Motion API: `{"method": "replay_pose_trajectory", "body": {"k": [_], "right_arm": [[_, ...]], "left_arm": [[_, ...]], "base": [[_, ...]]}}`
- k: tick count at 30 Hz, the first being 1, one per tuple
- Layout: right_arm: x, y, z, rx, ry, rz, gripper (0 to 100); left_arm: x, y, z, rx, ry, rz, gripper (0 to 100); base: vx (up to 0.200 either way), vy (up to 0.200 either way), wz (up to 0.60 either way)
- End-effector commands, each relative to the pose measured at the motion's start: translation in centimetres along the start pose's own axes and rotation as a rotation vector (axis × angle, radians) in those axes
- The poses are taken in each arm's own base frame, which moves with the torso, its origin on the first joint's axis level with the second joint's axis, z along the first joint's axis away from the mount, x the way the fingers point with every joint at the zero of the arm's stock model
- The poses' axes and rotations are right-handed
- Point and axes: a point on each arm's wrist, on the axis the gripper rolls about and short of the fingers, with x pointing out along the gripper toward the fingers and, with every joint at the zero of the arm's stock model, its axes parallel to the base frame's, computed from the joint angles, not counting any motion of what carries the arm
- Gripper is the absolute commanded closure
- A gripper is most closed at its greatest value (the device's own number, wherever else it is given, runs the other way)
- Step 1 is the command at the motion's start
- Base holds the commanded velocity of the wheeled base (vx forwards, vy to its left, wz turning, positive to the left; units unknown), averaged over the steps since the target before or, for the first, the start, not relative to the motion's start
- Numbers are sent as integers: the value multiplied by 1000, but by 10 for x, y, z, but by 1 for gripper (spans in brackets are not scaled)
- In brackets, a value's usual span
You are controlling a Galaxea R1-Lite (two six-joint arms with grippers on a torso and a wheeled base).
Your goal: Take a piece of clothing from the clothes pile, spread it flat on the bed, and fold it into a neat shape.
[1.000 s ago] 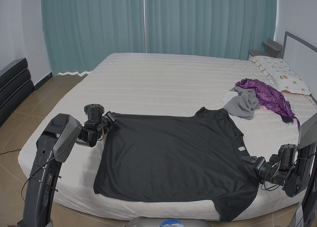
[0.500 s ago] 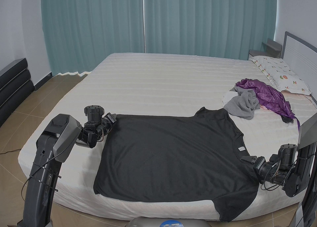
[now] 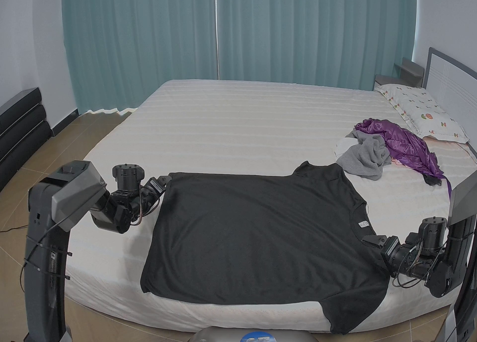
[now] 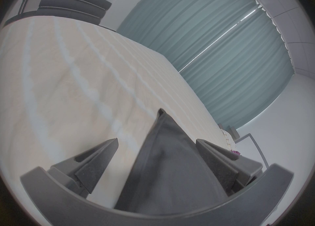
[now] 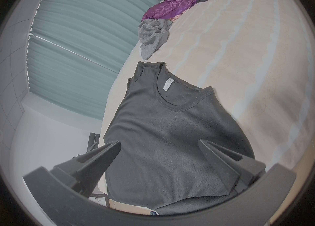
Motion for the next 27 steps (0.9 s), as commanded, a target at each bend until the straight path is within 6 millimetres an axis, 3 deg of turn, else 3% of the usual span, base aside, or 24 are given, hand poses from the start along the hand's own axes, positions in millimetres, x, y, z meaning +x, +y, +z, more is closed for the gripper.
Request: {"method": "replay_pose_trajectory", "body": {"k": [1, 4, 6, 7, 10, 18, 27], "right_arm": [[-4, 8, -7, -19, 20, 27, 0], [-6, 9, -7, -13, 19, 30, 0], [-6, 9, -7, -13, 19, 30, 0], [-8, 11, -7, -15, 17, 39, 0], [-10, 11, -8, -16, 19, 39, 0], [-12, 13, -10, -20, 22, 43, 0], [-12, 13, -11, -21, 31, 43, 0]], "left_arm": [[-122, -35, 14, -25, 53, -81, 0], [-151, -26, -1, -24, 120, -41, 0], [-151, -26, -1, -24, 120, -41, 0], [-176, -14, -20, -24, 203, 2, 0], [-191, -6, -28, -34, 264, 8, 0], [-221, 22, -56, 5, 448, 54, 0], [-237, 42, -73, 87, 557, 104, 0]], "base": [[0, 0, 0], [0, 0, 0], [0, 0, 0], [0, 0, 0], [0, 0, 0], [0, 0, 0], [0, 0, 0]]}}
